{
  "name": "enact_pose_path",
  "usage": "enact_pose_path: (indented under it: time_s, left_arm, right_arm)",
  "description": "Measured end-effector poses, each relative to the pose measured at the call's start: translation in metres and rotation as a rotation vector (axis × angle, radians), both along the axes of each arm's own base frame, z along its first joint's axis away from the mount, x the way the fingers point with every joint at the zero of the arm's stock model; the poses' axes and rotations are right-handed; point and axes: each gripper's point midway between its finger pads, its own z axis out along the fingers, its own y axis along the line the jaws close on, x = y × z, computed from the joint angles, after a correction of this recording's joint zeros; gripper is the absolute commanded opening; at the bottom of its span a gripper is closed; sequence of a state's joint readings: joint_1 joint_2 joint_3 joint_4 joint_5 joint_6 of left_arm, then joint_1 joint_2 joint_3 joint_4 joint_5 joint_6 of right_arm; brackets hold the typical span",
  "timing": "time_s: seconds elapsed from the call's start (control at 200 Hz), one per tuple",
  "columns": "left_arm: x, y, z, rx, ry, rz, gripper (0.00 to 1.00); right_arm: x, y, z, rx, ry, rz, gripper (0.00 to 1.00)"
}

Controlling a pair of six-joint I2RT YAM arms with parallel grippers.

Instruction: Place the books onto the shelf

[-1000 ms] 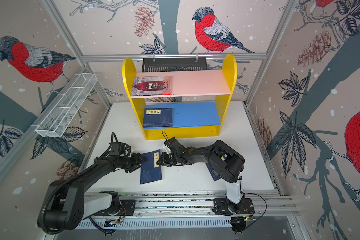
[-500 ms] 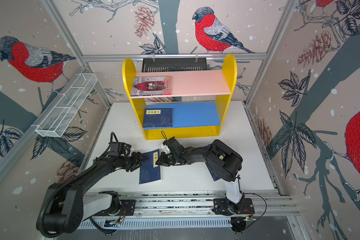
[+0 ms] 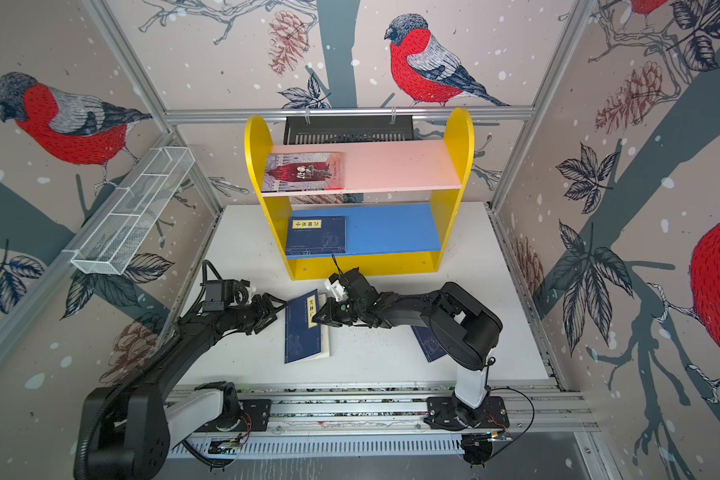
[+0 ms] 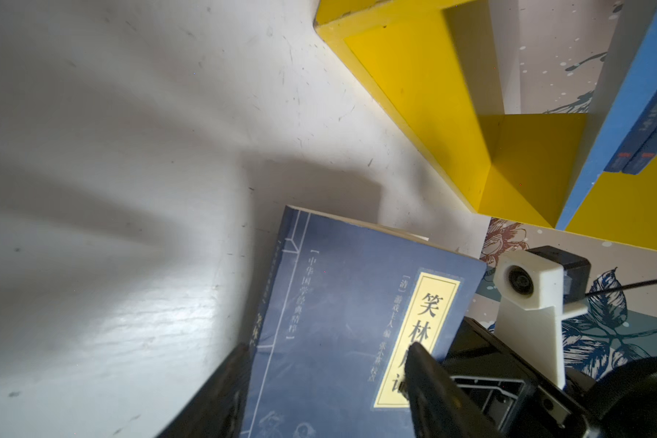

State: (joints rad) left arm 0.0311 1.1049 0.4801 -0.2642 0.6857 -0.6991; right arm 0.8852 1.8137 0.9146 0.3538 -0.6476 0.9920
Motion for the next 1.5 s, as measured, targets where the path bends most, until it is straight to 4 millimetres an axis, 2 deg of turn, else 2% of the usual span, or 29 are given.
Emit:
enact_pose_path:
  time_s: [0.215,0.37,0.595,0.751,0.836,0.911,0.976,1.076,1.201,1.291,1.366,1.436,1.501]
  left_arm:
    - [-0.013,-0.014,-0.001,-0.104,0.013,-0.037,0.68]
    - [-0.013,-0.026,0.015,-0.201,-0.030,-0.073,0.66]
    - [-0.015,-0.032,0.022,-0.271,-0.050,-0.063,0.44]
    - [-0.014,-0.036,0.035,-0.327,-0.076,-0.073,0.30]
    - [-0.015,-0.040,0.042,-0.357,-0.088,-0.093,0.30]
    - [-0.016,-0.043,0.049,-0.382,-0.100,-0.115,0.40]
    - [-0.017,-0.045,0.053,-0.399,-0.110,-0.132,0.40]
    - [-0.018,-0.047,0.056,-0.407,-0.117,-0.144,0.32]
    - [-0.018,-0.047,0.057,-0.407,-0.123,-0.146,0.09]
    - [-0.018,-0.047,0.058,-0.407,-0.126,-0.149,0.00]
    - [-0.017,-0.047,0.058,-0.405,-0.128,-0.147,0.00]
    - [-0.016,-0.046,0.060,-0.403,-0.131,-0.147,0.00]
    - [-0.014,-0.047,0.063,-0.401,-0.140,-0.151,0.00]
  right_arm:
    - [0.001,-0.003,0.024,0.051,-0.017,0.014,0.02]
    - [0.000,-0.005,0.039,0.082,-0.035,0.024,0.01]
    - [0.001,-0.008,0.045,0.099,-0.043,0.041,0.02]
    - [0.003,-0.010,0.044,0.098,-0.042,0.035,0.02]
    - [0.002,-0.009,0.045,0.110,-0.044,0.044,0.02]
    - [0.002,-0.010,0.043,0.115,-0.041,0.049,0.02]
    - [0.000,-0.012,0.041,0.119,-0.029,0.048,0.01]
    - [0.000,-0.013,0.042,0.134,-0.020,0.050,0.02]
    - [0.002,-0.013,0.044,0.144,-0.023,0.051,0.02]
    - [0.002,-0.013,0.045,0.145,-0.024,0.051,0.10]
    - [0.003,-0.012,0.046,0.140,-0.022,0.050,0.17]
    - [0.005,-0.012,0.046,0.130,-0.023,0.044,0.30]
    - [0.007,-0.012,0.045,0.116,-0.030,0.035,0.37]
